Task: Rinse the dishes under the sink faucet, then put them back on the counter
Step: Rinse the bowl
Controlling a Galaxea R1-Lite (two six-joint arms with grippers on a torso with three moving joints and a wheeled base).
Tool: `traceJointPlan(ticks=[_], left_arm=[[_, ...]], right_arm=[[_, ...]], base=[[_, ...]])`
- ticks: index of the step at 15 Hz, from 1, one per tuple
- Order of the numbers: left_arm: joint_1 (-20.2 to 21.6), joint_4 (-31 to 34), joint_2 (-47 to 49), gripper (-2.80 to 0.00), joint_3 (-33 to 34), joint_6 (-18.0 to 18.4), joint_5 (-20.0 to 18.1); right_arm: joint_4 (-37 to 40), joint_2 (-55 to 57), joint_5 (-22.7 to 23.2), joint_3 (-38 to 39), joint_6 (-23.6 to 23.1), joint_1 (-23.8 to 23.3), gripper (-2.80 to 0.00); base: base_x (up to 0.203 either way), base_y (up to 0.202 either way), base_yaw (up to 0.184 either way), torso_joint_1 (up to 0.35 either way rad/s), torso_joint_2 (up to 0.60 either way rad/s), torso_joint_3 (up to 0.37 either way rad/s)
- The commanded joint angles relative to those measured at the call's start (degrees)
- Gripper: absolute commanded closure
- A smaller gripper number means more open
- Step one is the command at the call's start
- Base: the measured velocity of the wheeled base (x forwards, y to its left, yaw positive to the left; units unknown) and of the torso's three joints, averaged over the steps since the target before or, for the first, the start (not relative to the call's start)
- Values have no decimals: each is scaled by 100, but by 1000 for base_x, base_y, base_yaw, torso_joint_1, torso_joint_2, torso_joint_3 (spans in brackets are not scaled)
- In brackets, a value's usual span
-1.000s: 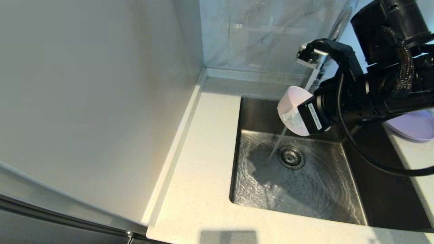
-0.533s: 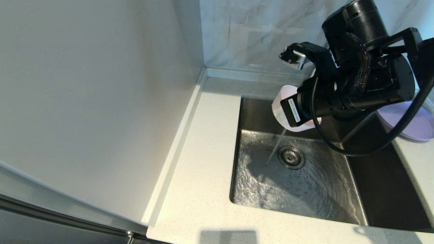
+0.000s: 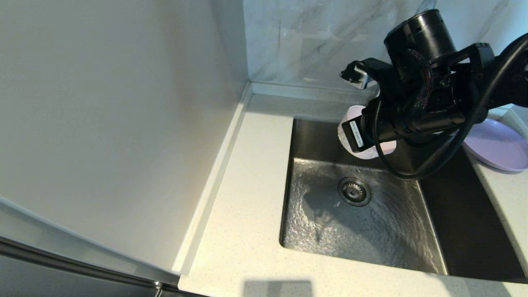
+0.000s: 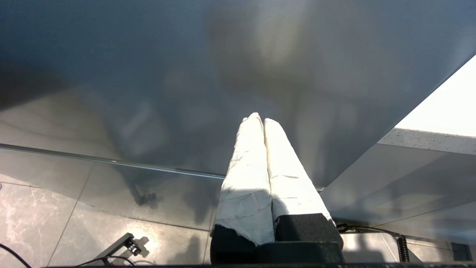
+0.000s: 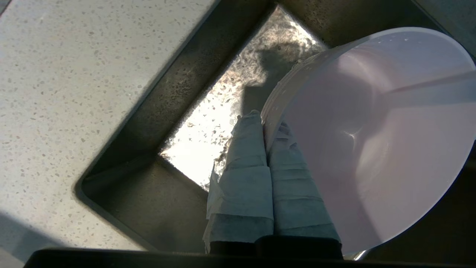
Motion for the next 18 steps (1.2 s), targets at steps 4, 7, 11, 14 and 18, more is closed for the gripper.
traceJointPlan(ticks=[4, 7, 11, 14, 18], left_arm=[[2, 0, 0, 0, 0, -1, 1], [2, 0, 0, 0, 0, -1, 3], [2, 0, 0, 0, 0, -1, 3], [2, 0, 0, 0, 0, -1, 3], [2, 0, 0, 0, 0, -1, -2]], right_arm=[[38, -336, 24, 235, 13, -432, 0], [28, -629, 100, 471, 105, -665, 0], [-401, -1034, 1543, 827, 838, -1176, 0], [-990, -1079, 2243, 818, 2264, -1542, 0], [-1627, -1108, 2738, 1255, 3381, -2301, 0]], base=[[0, 0, 0, 0, 0, 0], [0, 0, 0, 0, 0, 0], [0, 0, 0, 0, 0, 0], [0, 0, 0, 0, 0, 0], [0, 0, 0, 0, 0, 0]])
